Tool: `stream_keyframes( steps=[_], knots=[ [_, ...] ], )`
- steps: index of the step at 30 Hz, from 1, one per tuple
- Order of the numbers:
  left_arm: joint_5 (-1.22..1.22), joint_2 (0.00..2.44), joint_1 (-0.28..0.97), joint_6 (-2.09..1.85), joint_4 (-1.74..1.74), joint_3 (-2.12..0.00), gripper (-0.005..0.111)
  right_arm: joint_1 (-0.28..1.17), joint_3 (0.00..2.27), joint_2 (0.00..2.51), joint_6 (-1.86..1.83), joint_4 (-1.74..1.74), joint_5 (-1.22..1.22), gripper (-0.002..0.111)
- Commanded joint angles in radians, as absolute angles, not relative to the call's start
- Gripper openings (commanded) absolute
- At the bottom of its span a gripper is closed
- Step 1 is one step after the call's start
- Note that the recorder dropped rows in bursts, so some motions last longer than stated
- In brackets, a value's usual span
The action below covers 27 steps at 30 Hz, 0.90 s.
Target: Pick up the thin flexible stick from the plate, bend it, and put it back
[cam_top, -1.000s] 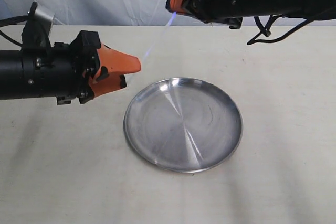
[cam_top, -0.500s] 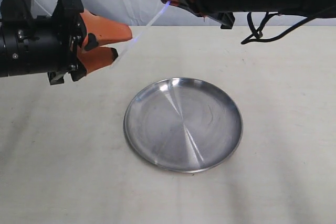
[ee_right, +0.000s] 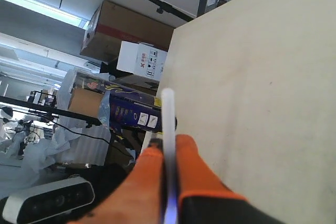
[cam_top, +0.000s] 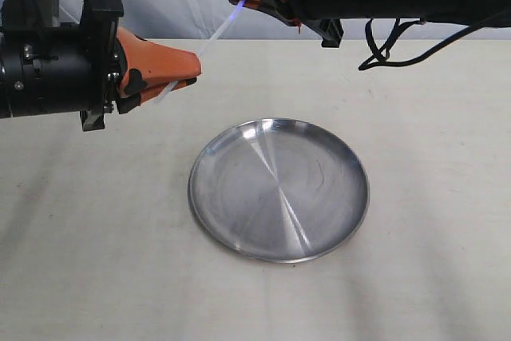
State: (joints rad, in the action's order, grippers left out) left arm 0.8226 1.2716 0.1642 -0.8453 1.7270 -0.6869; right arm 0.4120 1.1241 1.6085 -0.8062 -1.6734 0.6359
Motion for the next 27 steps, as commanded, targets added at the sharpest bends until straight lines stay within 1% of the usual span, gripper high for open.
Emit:
stream_keyframes(
  steps=[1,15,27],
  knots=[
    [0.821,1.265,0.161,-0.882,1.744,-0.689,0.000,0.410,1.122,1.599,-0.847,-1.671,0.644,-0.001],
    [0.814,1.247,0.161,-0.952,1.744,-0.711,0.000,0.410,1.122,1.599,-0.843,-1.515,0.651,-0.001],
    [0.695,1.234,0.161,-0.950,1.744,-0.762,0.000,0.410,1.122,1.599,-0.836,-1.450,0.688,-0.001]
  ],
)
